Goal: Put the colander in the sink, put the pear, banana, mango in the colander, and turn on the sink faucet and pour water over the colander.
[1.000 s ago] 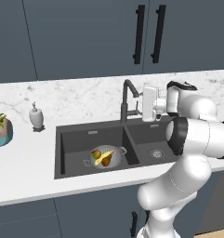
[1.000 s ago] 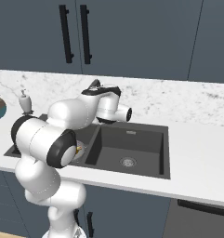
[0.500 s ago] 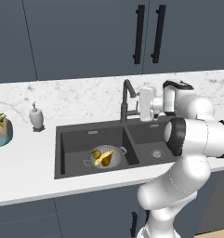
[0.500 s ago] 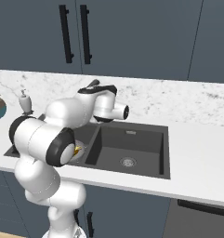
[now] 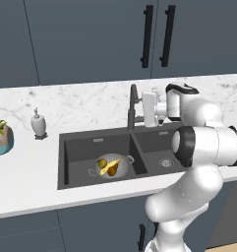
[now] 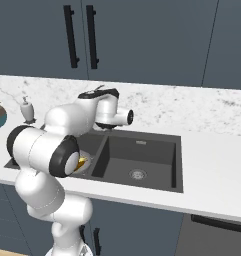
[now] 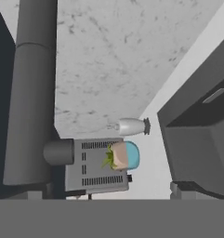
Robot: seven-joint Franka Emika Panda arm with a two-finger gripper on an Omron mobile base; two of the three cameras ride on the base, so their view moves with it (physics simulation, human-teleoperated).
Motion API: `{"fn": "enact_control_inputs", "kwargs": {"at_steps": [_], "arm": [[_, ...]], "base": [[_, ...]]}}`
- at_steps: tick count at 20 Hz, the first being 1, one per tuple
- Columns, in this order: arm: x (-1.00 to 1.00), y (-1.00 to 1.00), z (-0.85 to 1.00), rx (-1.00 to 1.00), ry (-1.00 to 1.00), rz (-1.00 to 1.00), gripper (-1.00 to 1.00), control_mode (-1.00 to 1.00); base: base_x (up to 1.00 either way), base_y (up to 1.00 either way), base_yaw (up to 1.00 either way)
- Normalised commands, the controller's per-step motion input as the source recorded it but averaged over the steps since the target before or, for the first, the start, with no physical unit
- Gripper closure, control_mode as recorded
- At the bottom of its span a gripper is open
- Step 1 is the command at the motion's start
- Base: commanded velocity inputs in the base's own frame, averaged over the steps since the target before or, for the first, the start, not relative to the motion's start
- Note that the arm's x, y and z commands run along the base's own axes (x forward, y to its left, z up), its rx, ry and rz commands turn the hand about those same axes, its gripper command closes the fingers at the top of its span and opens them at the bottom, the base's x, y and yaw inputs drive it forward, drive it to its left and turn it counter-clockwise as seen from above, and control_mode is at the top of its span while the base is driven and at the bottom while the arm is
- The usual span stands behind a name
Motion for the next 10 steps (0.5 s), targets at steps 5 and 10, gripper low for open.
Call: {"fn": "enact_control_inputs", "kwargs": {"at_steps": [5, 10], "arm": [[0.27, 0.05, -0.04, 0.00, -0.04, -0.04, -1.00, -1.00], [0.38, 0.06, -0.02, 0.00, 0.00, -0.07, -1.00, -1.00]], "base": [[0.00, 0.00, 0.00], [0.00, 0.00, 0.00]]}}
